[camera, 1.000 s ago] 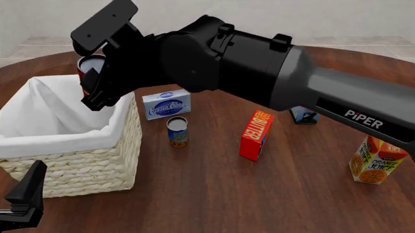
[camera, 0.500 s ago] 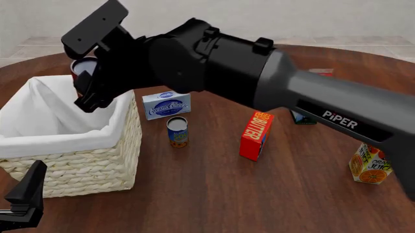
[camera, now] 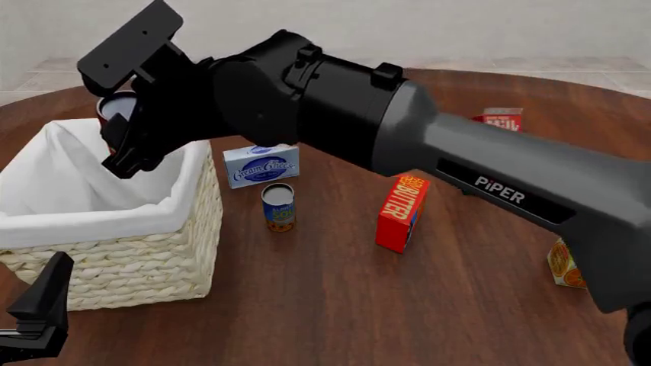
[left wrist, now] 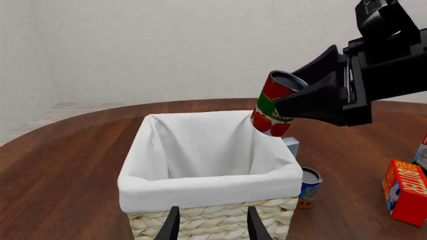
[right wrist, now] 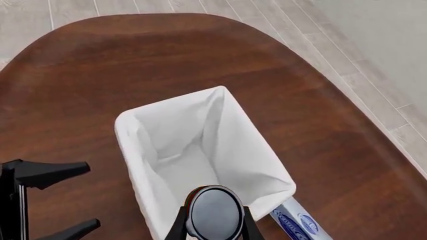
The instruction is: Pick up the alphabet soup and the tomato sauce, and put them in the basket.
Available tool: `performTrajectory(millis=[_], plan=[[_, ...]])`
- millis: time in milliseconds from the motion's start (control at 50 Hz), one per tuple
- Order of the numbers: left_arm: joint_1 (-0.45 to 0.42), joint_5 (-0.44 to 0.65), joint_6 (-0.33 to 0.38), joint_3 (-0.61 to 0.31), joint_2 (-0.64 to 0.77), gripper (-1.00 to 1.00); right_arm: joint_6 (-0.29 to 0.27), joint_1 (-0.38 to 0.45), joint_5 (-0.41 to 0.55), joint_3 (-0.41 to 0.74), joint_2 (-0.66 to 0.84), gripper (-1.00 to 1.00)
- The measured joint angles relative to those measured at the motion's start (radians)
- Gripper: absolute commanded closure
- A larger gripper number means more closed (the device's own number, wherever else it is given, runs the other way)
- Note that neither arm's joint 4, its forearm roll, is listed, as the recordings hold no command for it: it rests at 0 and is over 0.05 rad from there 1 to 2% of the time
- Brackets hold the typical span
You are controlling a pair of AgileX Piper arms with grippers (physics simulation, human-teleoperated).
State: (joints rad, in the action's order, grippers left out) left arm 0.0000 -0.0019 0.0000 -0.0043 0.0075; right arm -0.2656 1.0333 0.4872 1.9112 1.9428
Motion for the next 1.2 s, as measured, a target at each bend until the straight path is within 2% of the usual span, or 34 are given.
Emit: performTrajectory(millis=[560, 1200], plan=[[0.000, 0.000, 0.000, 0.000, 0.000, -1.00, -0.017, 0.024, 0.022, 0.058, 0.045, 1.00], [0.000, 0.000, 0.000, 0.000, 0.000, -1.00, -0.033, 0.008, 0.016, 0.091, 0.143, 1.00]])
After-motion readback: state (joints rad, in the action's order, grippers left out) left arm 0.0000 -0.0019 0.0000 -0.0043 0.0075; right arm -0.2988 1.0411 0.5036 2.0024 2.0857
